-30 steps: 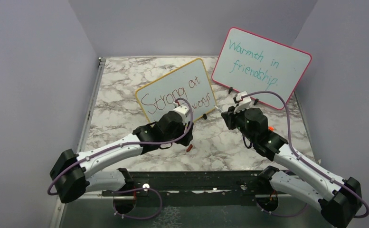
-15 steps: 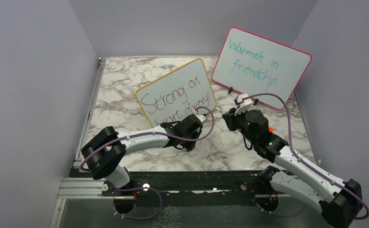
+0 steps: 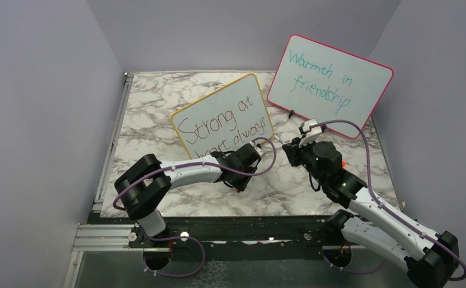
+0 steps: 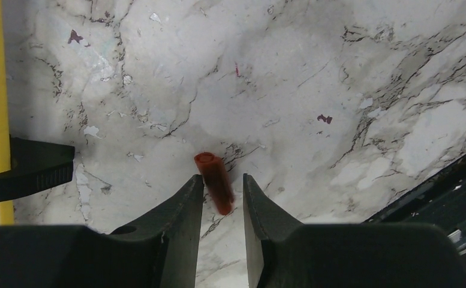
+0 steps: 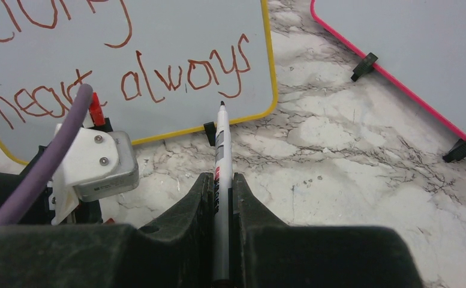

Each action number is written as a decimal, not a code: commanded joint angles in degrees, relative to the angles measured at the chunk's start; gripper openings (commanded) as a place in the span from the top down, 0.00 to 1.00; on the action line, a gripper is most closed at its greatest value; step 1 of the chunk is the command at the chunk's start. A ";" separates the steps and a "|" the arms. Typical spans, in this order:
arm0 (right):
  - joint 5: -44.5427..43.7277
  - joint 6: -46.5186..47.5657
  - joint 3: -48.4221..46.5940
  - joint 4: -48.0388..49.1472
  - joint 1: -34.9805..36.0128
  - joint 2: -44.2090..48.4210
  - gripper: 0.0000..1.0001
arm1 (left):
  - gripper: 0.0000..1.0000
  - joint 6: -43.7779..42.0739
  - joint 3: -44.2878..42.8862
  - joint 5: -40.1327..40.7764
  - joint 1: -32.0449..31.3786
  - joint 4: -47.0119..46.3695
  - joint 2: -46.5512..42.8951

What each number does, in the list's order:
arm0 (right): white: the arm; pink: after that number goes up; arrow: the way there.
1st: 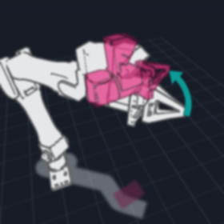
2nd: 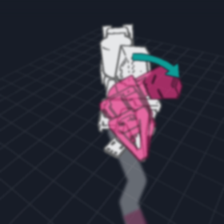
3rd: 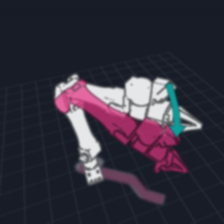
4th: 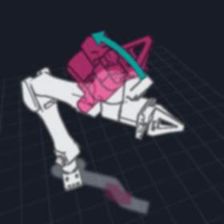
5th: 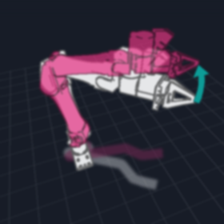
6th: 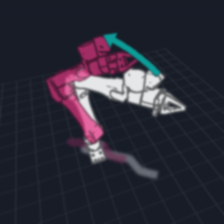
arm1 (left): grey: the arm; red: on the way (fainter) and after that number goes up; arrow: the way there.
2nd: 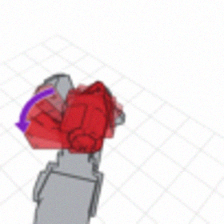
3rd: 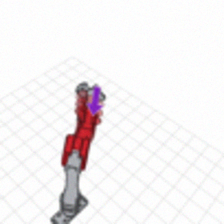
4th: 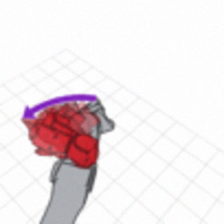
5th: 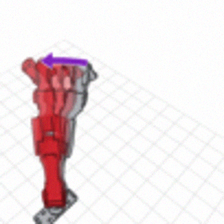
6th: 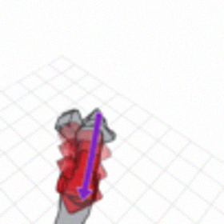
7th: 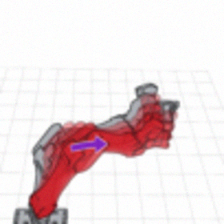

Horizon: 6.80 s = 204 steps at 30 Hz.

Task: Write a sentence on the whiteboard
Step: Close the whiteboard marker at the center of the board.

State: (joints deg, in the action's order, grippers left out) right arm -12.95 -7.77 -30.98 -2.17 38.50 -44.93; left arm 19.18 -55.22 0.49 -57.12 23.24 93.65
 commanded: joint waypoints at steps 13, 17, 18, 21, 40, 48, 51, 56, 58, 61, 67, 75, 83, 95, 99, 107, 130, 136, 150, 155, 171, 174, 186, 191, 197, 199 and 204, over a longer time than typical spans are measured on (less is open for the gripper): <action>-0.47 -1.19 1.89 3.71 -0.09 1.85 0.99 | 0.71 0.15 -3.28 0.86 -0.01 3.74 7.32; -0.48 -1.36 2.23 3.79 -0.11 2.14 0.99 | 0.74 0.54 -3.34 1.32 -0.01 3.69 8.64; -0.48 -1.37 2.24 3.88 -0.10 2.17 0.99 | 0.76 0.78 -3.25 1.48 -0.01 3.70 8.69; -0.25 -1.46 2.25 3.93 -0.10 2.11 0.99 | 0.82 1.14 -2.85 1.27 -0.09 3.69 8.23; 9.21 -1.35 4.86 10.50 -0.07 3.42 0.99 | 1.00 12.56 7.48 6.43 2.63 -11.03 -15.22; 12.66 -3.30 7.68 17.65 -0.09 4.74 0.99 | 1.00 19.26 12.08 10.57 5.97 -21.04 -27.75; 14.79 -5.02 9.51 21.54 -0.09 5.78 0.99 | 1.00 22.68 13.64 11.78 8.26 -25.85 -32.07; 16.38 -8.95 12.55 30.29 -0.01 6.02 0.99 | 1.00 27.99 15.00 16.82 9.71 -32.83 -35.72; 17.15 -10.33 13.45 33.95 0.00 5.20 0.99 | 1.00 30.61 16.13 20.03 9.86 -35.22 -36.90; 18.47 -12.26 14.55 39.73 0.20 3.09 0.99 | 1.00 35.18 18.28 23.86 10.14 -39.39 -38.40; 19.34 -14.24 15.44 51.06 1.04 -2.17 0.99 | 1.00 42.13 19.55 28.50 10.23 -42.78 -39.23; 22.75 -15.08 13.31 59.01 1.91 -9.23 0.99 | 1.00 50.01 20.55 30.72 10.19 -45.13 -38.36; 24.29 -13.16 11.95 60.44 2.87 -11.55 0.99 | 1.00 55.25 20.37 30.63 10.12 -45.13 -36.73; 25.27 -12.54 10.24 59.74 3.75 -14.78 0.99 | 1.00 57.76 20.33 29.77 10.15 -45.13 -35.78; 25.04 -12.27 10.23 59.93 3.91 -15.04 0.99 | 1.00 57.76 20.18 29.58 10.24 -45.13 -35.77; 24.23 -12.09 10.08 59.67 4.06 -15.27 0.99 | 1.00 58.00 19.39 27.03 10.11 -45.30 -34.54; 21.72 -12.09 9.95 57.00 4.13 -15.82 0.99 | 1.00 58.44 20.06 27.98 10.14 -46.01 -35.77; 21.05 -12.42 10.21 58.15 4.13 -15.98 0.99 | 1.00 58.52 19.99 26.69 10.13 -46.01 -35.46; 19.46 -13.39 10.18 61.23 4.13 -16.59 0.99 | 1.00 59.44 20.23 23.56 10.16 -46.73 -33.49; 19.06 -13.87 9.99 62.56 4.13 -17.59 0.99 | 1.00 60.38 20.10 22.03 10.16 -47.79 -32.06; 15.91 -15.54 7.74 73.05 4.22 -25.23 0.99 | 1.00 61.39 19.90 19.81 6.17 -52.20 -28.72; 15.00 -16.28 7.57 76.53 4.30 -27.22 0.99 | 1.00 61.76 20.53 20.36 4.42 -52.93 -28.24; 14.79 -16.05 5.64 79.51 4.44 -29.72 0.99 | 1.00 59.47 22.45 20.04 0.55 -55.71 -26.76; 13.44 -15.00 6.06 77.12 4.39 -28.57 0.99 | 1.00 58.44 23.65 20.88 0.49 -55.87 -27.92; 13.23 -13.19 7.21 67.16 4.39 -24.26 0.99 | 0.98 51.89 23.66 24.12 1.97 -54.22 -32.65; 12.51 -12.57 7.12 61.84 4.40 -22.13 0.99 | 0.85 49.99 23.66 24.77 2.78 -52.74 -34.34; 9.02 -11.12 7.08 48.88 4.44 -17.50 0.99 | 0.58 44.89 23.35 26.95 3.49 -48.64 -39.04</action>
State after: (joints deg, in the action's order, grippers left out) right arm 1.87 -21.19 -22.35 58.94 43.35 -65.32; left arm 70.46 -32.03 29.78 -53.19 -29.52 58.67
